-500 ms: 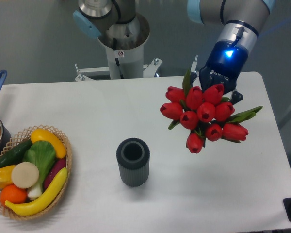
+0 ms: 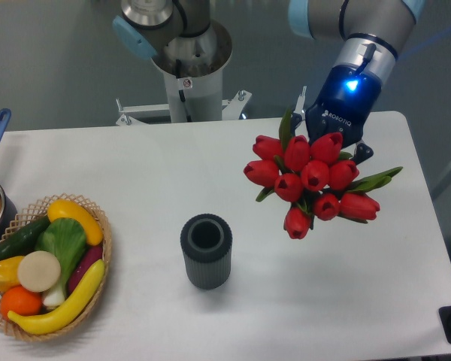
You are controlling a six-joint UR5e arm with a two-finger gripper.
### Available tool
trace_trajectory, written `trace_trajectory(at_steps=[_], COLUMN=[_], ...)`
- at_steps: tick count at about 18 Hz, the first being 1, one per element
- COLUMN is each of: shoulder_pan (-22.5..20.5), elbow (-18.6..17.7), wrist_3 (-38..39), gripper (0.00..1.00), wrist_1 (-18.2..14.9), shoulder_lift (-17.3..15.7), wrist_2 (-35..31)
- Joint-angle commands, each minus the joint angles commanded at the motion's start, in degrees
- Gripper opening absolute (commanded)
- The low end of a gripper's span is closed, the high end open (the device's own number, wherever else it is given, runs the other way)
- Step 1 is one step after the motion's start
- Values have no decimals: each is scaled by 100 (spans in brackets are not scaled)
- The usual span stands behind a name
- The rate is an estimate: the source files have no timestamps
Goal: Insert the flowers into the vase
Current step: 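Carry the red tulip bouquet with the gripper toward the grey vase, then lower the tulip stems into the opening of the grey vase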
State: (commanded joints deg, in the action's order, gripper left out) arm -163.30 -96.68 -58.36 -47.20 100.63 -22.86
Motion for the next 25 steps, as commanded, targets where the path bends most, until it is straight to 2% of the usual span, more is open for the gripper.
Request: trace_trajectory(at_steps=[8,12,13,17,22,25], shoulder_pan=[211,255,272,456,808,861], elbow=[9,9,-9,-132,-167,-290], wrist_3=[-26,-105,-436,-895,-1493,-1512], gripper=[25,25,25,25,25,25], wrist_1=[9,202,202,211,211,202], shoulder_lift=[105,246,333,448,659,694], wrist_2=[185,1087,1491,2127,2172,2172])
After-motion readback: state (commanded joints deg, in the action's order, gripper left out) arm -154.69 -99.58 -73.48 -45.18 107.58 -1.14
